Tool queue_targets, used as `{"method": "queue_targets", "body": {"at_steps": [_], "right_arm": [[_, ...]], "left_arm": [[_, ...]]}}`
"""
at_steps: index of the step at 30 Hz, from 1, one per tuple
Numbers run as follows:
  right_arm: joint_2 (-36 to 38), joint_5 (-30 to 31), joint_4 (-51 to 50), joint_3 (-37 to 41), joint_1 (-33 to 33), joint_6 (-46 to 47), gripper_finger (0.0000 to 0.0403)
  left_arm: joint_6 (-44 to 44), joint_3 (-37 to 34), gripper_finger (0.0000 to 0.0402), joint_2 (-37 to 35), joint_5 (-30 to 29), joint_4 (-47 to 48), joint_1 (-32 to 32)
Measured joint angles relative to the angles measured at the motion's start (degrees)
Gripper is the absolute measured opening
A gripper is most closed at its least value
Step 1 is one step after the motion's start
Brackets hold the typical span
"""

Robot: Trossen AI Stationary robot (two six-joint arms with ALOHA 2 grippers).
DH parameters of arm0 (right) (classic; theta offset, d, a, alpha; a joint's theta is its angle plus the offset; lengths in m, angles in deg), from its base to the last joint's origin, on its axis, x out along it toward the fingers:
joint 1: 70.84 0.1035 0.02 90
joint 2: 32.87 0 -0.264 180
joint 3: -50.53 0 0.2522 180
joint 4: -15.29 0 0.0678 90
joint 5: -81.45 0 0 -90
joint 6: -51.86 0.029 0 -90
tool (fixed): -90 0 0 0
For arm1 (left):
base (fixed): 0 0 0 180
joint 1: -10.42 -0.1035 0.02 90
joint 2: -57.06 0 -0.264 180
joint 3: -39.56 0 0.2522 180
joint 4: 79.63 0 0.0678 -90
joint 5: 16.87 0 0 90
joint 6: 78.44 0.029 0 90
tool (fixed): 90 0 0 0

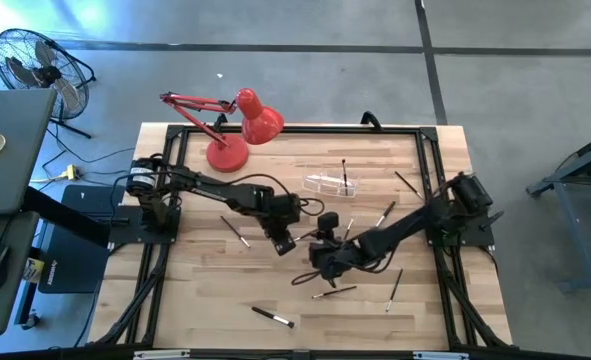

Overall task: Put items in baskets/containers
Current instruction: Put the eyeshadow brush into the transparent organizer

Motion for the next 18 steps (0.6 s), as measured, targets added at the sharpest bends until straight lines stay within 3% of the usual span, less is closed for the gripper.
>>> {"method": "queue_targets", "body": {"at_steps": [18], "right_arm": [[-1.07, -6.55, 0.28, -0.14, -3.36, -3.94, 0.0134]], "left_arm": [[-5.84, 0.07, 0.0, -0.09, 4.1, -4.44, -0.04]]}}
